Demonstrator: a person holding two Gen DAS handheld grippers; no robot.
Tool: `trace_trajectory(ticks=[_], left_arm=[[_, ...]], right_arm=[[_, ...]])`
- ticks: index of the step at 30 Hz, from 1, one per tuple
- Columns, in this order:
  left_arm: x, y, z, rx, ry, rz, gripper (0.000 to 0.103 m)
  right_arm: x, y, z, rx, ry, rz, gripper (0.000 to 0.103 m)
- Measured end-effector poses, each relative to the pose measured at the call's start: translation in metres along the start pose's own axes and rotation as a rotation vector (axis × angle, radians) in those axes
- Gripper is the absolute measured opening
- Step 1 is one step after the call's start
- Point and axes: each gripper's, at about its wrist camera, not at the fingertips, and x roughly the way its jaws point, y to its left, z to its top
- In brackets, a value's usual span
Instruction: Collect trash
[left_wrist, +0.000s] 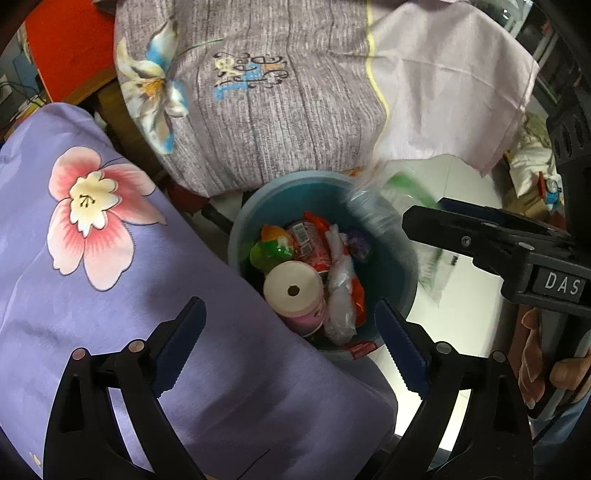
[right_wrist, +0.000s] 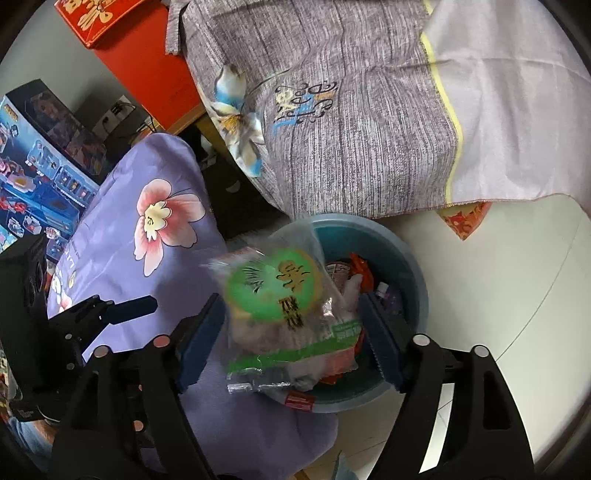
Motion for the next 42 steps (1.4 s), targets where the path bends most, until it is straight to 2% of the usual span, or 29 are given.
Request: trace_trajectory(ticks=[13, 21, 24, 36, 42], left_arm=[[-0.023, 0.012, -0.02, -0.013, -0.036, 0.017, 0.093], [-0.049, 0.021, -0.037, -0.058, -0.083, 0.052, 0.093], [-0.061, 0.023, -0.043, -0.071, -0.099, 0.064, 0.099], [-0.106, 0.038, -0.08, -0.148, -0.161, 0.119, 0.099], [-0.124, 0.043, -0.101, -0.166, -0.191, 0.14, 0.099]], right_arm=[[-0.024, 0.013, -0.014, 0.008, -0.02, -0.031, 0.077], [-0.042, 0.035, -0.031, -0.023, -0.033, -0.008, 0.096], [-0.049, 0.043, -0.039, -0.04, -0.037, -0.028, 0.096], [-0.081, 0.078, -0.076, -0.129, -0.09, -0.125, 0.096], [-0.092, 0.085, -0.095, -0.144, -0.107, -0.138, 0.096]])
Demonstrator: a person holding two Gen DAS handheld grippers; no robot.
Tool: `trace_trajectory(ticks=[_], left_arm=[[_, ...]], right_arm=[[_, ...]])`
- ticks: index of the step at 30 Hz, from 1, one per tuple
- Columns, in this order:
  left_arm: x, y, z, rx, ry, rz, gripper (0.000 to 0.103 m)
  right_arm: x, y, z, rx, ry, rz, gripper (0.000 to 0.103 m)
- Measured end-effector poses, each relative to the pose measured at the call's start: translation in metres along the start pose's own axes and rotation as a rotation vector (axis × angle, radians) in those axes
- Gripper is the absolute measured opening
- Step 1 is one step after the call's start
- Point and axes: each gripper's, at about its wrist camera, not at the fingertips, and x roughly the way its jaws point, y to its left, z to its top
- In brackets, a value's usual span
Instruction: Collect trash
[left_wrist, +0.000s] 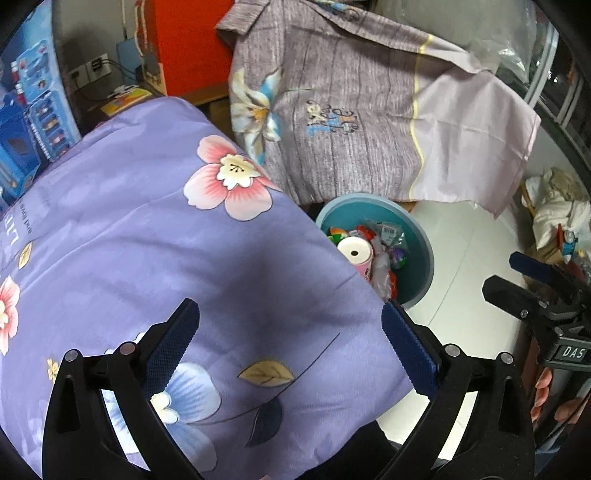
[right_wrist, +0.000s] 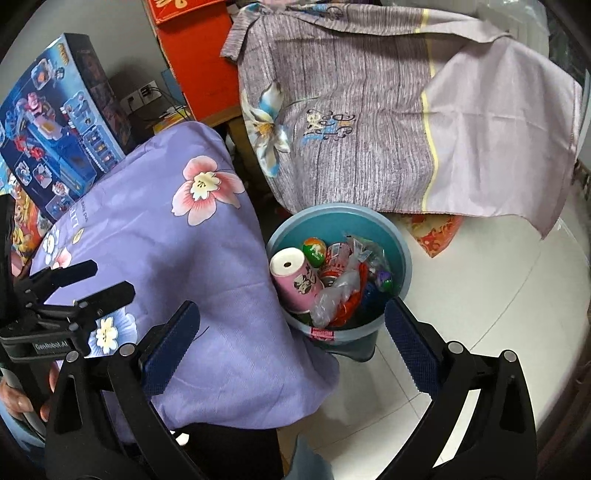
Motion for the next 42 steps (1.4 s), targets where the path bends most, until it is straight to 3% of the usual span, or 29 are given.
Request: trace_trajectory(ticks=[18, 42], left_arm=[[-0.034, -0.005, -0.026, -0.007, -0.058, 0.047, 0.099], [-0.009, 0.0, -0.029, -0.01, -0.019, 0.033, 0.099]], right_arm=[[-0.02, 0.008, -0.021, -0.011, -0.013, 0.007, 0.096], [0.011, 0.002, -0.025, 0.018, 0.048, 0.009, 0.096]])
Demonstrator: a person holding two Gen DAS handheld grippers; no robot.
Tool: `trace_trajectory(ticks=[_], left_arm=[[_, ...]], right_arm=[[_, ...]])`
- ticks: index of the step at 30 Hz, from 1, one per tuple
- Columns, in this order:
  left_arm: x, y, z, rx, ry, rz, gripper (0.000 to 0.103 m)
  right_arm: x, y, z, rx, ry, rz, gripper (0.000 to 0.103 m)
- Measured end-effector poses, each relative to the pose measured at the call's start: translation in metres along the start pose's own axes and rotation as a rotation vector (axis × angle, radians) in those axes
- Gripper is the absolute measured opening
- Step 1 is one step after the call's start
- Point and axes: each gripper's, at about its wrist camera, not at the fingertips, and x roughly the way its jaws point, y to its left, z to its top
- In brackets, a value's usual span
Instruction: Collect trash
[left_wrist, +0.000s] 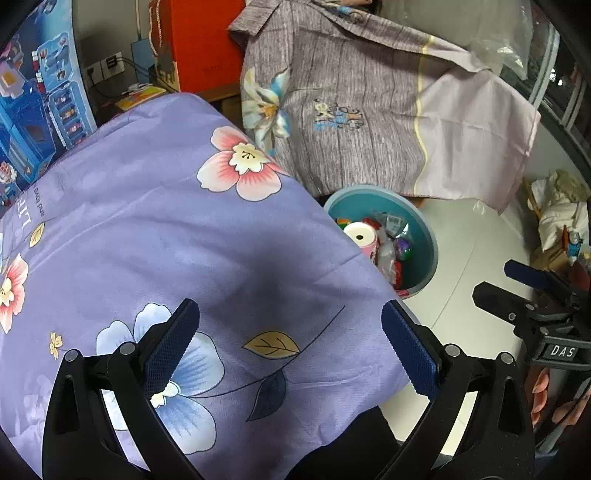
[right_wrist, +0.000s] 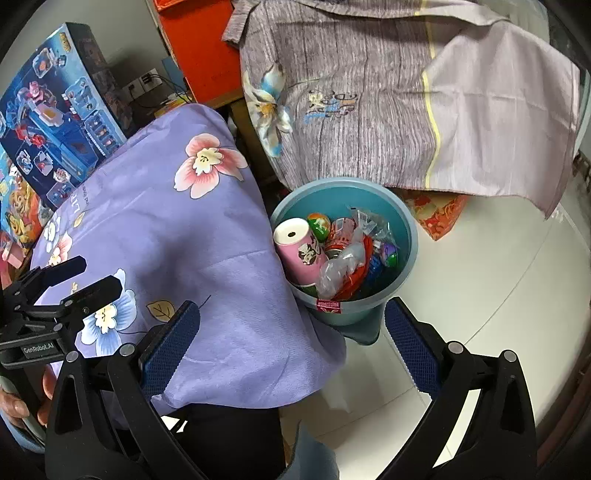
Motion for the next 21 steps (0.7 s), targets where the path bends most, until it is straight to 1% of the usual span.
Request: trace_trajectory(ticks=[4, 21], left_arm=[[0.002, -0.002, -0.001, 0.007, -0.009, 0.002, 0.099], [0.007, -0.007, -0.004, 0.014, 0.0, 0.031, 0.099]], right_arm=[[0.005, -0.001, -0.001, 0.002, 0.01, -0.001, 0.096], [0.013, -0.006, 0.0, 0.008, 0.018, -0.009, 0.096]])
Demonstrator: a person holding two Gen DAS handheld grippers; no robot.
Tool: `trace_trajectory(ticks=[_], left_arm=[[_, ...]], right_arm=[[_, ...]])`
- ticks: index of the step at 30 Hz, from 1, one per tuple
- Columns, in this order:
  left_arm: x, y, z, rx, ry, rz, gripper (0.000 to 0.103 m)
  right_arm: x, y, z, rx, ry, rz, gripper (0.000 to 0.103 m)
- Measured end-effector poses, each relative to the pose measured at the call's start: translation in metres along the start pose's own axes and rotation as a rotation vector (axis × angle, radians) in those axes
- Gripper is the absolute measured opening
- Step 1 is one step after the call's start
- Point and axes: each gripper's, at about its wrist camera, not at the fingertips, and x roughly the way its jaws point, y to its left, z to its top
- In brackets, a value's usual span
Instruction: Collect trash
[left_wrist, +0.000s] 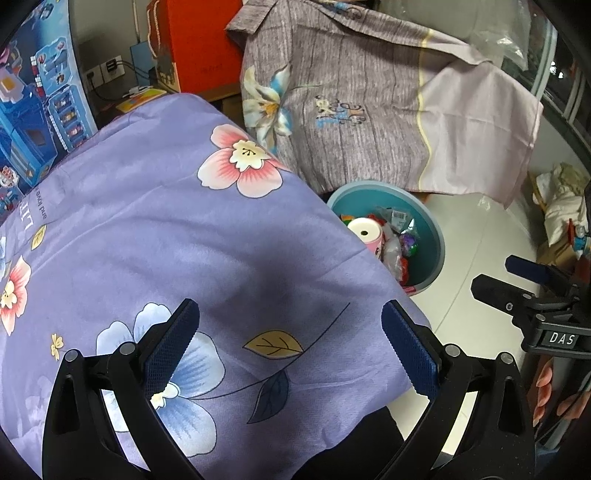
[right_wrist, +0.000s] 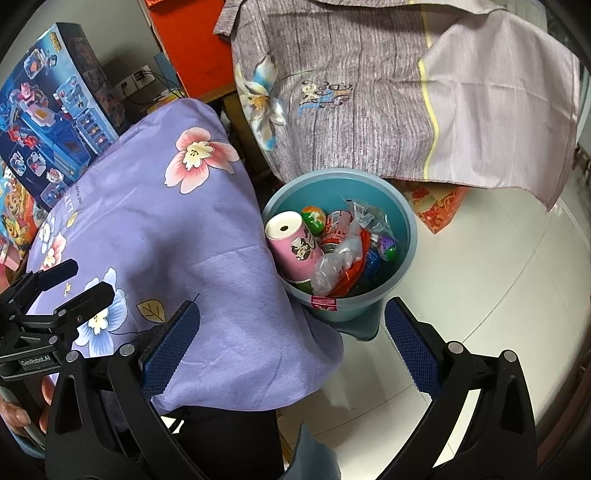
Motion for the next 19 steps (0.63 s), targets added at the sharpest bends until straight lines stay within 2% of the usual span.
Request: trace_trajectory(ticks=[19], left_arm=[[0.0036, -0.0011, -0.0031, -0.022, 0.018, 0.046, 0.099]], right_arm=[[0.0039, -0.0041, -0.0004, 0.003, -0.001, -0.018, 0.096]])
